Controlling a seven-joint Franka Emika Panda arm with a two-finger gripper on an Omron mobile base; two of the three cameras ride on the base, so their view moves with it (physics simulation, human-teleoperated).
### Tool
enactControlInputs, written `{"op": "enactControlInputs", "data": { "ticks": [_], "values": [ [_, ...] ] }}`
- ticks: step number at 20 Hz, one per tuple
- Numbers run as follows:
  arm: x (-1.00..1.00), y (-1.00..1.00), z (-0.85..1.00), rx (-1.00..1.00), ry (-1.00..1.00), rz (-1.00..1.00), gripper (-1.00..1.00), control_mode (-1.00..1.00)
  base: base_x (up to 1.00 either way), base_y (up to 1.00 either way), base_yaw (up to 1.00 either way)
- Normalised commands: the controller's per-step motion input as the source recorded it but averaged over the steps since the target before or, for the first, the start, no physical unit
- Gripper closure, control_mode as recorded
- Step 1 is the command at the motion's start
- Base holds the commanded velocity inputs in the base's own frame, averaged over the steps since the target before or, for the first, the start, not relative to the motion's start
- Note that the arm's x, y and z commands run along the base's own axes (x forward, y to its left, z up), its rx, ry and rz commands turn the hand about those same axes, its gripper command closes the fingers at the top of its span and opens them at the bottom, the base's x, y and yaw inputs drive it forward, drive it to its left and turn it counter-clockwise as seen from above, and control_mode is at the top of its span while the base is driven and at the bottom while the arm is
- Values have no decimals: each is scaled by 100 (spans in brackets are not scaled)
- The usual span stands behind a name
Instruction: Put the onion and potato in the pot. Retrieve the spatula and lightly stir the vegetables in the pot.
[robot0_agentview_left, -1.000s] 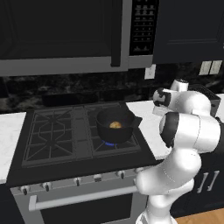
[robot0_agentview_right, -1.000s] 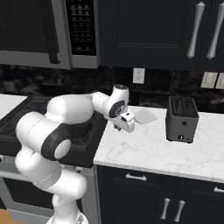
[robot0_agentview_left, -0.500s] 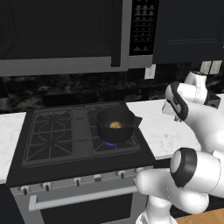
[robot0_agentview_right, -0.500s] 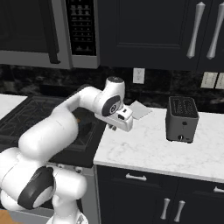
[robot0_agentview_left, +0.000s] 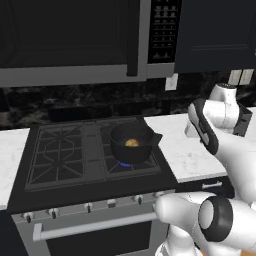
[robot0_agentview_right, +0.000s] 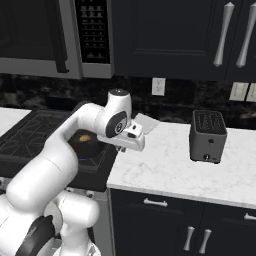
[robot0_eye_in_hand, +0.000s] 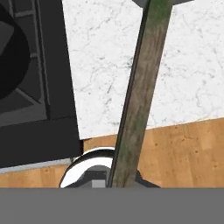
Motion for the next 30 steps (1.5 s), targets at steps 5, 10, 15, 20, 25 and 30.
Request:
{"op": "enactControlInputs", "data": {
  "ticks": [5,10,15,20,25,30],
  "values": [
    [0,28,37,-22,15,41,100,-100,0,0,0],
    [1,36,25,-46,20,28,100,-100,0,0,0],
    [6,35,5,-56,6,44,100,-100,0,0,0],
    [3,9,38,-38,0,58,100,-100,0,0,0],
    [31,26,17,-17,19,44,100,-100,0,0,0],
    [40,25,-1,-29,11,-4,100,-100,0,0,0]
  ]
}}
